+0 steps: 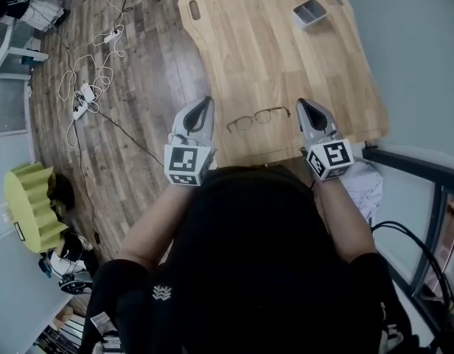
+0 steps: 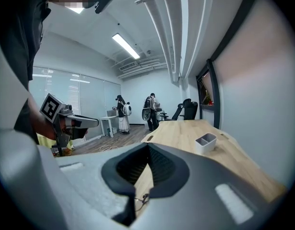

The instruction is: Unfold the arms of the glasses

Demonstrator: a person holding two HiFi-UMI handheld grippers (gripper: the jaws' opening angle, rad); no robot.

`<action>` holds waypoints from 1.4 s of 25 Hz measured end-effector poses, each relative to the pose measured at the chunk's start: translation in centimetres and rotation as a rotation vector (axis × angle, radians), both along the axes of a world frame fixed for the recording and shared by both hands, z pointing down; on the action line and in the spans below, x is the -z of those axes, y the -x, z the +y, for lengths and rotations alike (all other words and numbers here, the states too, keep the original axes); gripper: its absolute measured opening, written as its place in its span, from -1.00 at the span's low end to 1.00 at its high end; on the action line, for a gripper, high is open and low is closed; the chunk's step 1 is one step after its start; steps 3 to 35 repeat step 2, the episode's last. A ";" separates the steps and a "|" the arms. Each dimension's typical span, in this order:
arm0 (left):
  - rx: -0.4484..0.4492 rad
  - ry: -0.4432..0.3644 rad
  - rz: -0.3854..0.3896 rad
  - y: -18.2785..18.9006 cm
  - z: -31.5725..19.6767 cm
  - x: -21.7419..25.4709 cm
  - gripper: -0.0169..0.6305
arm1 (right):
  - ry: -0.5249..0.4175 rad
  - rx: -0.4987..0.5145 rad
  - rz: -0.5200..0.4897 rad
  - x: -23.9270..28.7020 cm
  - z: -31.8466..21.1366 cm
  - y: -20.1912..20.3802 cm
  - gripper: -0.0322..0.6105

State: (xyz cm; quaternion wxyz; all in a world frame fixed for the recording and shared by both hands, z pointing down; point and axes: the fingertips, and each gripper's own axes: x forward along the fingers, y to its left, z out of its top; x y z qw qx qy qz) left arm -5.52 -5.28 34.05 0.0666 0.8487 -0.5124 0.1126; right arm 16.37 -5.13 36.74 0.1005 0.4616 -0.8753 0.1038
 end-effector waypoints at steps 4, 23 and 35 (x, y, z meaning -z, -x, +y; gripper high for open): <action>-0.001 0.001 -0.003 0.0 0.0 -0.1 -0.93 | 0.000 -0.002 -0.001 0.0 -0.1 -0.1 -0.90; -0.001 0.001 -0.003 0.0 0.0 -0.1 -0.93 | 0.000 -0.002 -0.001 0.0 -0.1 -0.1 -0.90; -0.001 0.001 -0.003 0.0 0.0 -0.1 -0.93 | 0.000 -0.002 -0.001 0.0 -0.1 -0.1 -0.90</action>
